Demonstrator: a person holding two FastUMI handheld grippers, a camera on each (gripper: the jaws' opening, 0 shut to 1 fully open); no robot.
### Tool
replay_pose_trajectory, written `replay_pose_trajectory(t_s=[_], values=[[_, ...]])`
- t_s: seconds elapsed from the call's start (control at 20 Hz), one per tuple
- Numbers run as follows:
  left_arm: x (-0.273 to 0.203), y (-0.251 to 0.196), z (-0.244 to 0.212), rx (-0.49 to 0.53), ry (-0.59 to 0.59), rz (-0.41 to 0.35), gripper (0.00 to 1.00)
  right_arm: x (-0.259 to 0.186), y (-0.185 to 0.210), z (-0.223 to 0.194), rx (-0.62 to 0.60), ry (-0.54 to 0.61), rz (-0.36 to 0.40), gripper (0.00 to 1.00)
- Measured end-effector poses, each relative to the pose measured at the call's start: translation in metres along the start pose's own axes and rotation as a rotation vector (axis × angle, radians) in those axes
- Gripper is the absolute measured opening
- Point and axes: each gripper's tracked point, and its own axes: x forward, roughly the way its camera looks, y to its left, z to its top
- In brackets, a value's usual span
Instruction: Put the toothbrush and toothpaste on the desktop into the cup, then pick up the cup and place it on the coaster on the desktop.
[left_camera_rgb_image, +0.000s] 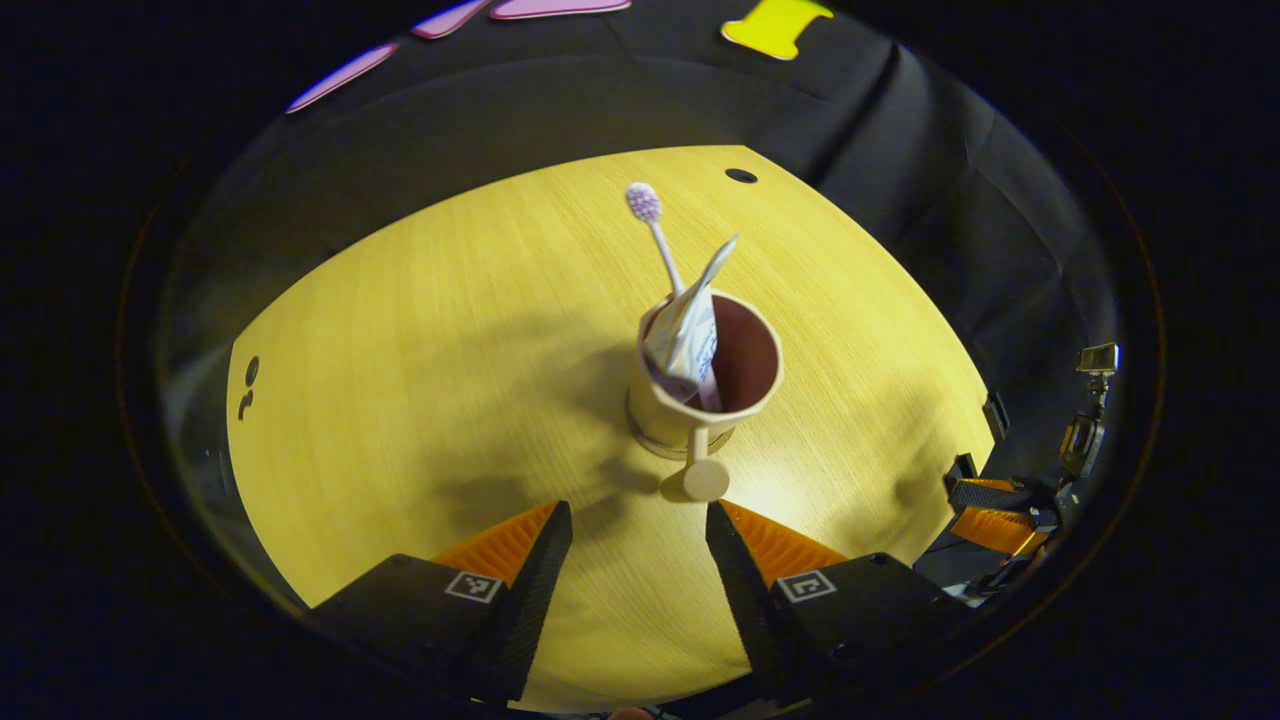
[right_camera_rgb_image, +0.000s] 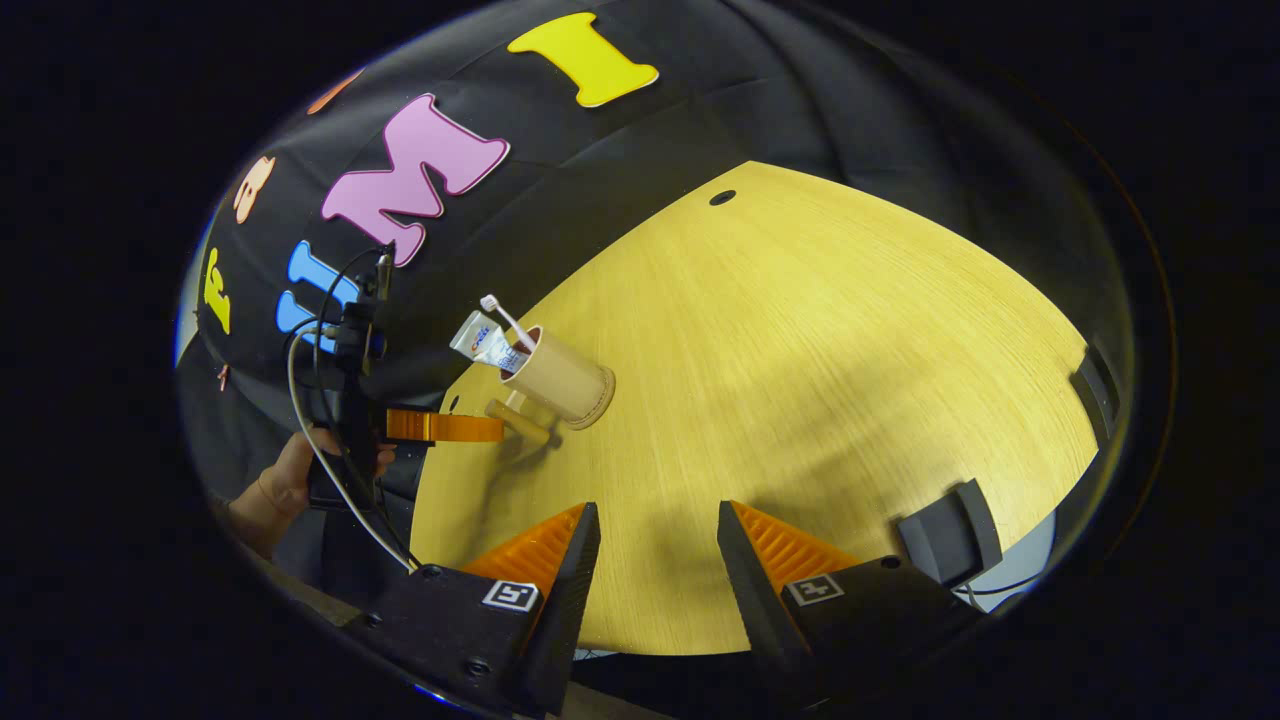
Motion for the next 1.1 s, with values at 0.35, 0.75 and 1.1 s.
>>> replay_pose_trajectory(t_s=[0.35, 0.75, 1.1], values=[[-0.058, 0.021, -0.023, -0.029, -0.163, -0.021, 0.82, 0.015, 0.040, -0.010, -0.050, 0.038, 0.030, 0.74], [-0.094, 0.054, -0.081, -0.197, -0.207, -0.033, 0.82, 0.026, 0.081, -0.015, -0.105, 0.075, 0.055, 0.74], [-0.109, 0.065, -0.112, -0.285, -0.265, -0.037, 0.84, 0.030, 0.102, -0.016, -0.133, 0.091, 0.060, 0.74]])
